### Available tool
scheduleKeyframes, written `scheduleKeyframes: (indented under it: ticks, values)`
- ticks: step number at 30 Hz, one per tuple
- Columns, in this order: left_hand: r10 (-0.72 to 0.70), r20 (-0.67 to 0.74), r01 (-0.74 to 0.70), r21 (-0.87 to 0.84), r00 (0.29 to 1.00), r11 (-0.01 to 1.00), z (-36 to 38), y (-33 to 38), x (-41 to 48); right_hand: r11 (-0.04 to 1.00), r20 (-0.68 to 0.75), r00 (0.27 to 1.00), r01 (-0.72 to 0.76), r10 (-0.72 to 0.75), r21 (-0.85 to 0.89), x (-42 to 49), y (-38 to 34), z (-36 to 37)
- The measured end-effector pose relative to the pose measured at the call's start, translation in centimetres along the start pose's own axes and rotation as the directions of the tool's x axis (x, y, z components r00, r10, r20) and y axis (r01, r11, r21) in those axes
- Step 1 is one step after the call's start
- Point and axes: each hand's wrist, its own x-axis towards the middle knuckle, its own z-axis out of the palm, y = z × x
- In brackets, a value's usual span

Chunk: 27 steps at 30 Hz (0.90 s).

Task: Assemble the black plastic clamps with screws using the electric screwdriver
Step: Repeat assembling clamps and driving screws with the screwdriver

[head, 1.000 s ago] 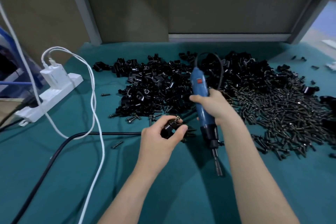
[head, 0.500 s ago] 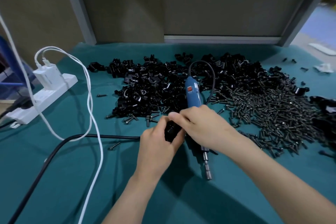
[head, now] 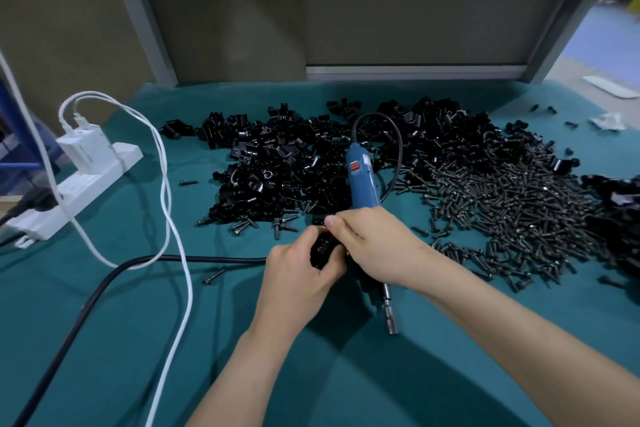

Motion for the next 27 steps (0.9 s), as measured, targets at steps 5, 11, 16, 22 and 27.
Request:
scheduleKeyframes:
  ticks: [5, 11, 16, 22, 27]
  values:
    - [-0.076, 0.066, 0.082, -0.109, 0.995, 0.991, 0.0, 0.1, 0.1, 0.997, -0.006, 1.000, 0.023, -0.023, 0.078, -0.2, 0.6, 0.0]
    - [-0.178, 0.097, 0.188, -0.111, 0.979, 0.976, 0.5, -0.3, 0.0, 0.979, -0.055, 0.998, -0.021, 0.033, 0.202, -0.1, 1.2, 0.0]
    - [-0.266, 0.122, 0.293, -0.406, 0.956, 0.866, 0.2, 0.2, 0.5, 0.745, 0.031, 0.999, 0.009, -0.039, 0.667, -1.2, 1.9, 0.3]
    - [-0.341, 0.265, 0.431, -0.572, 0.902, 0.698, 0.0, 0.9, 0.5, 0.678, 0.020, 0.999, 0.002, -0.025, 0.735, -1.6, 3.0, -0.1]
    - [-0.353, 0.391, 0.527, -0.636, 0.850, 0.564, 0.0, 2.0, 0.0, 0.912, -0.109, 0.992, 0.099, -0.060, 0.398, -1.5, 2.9, 0.9]
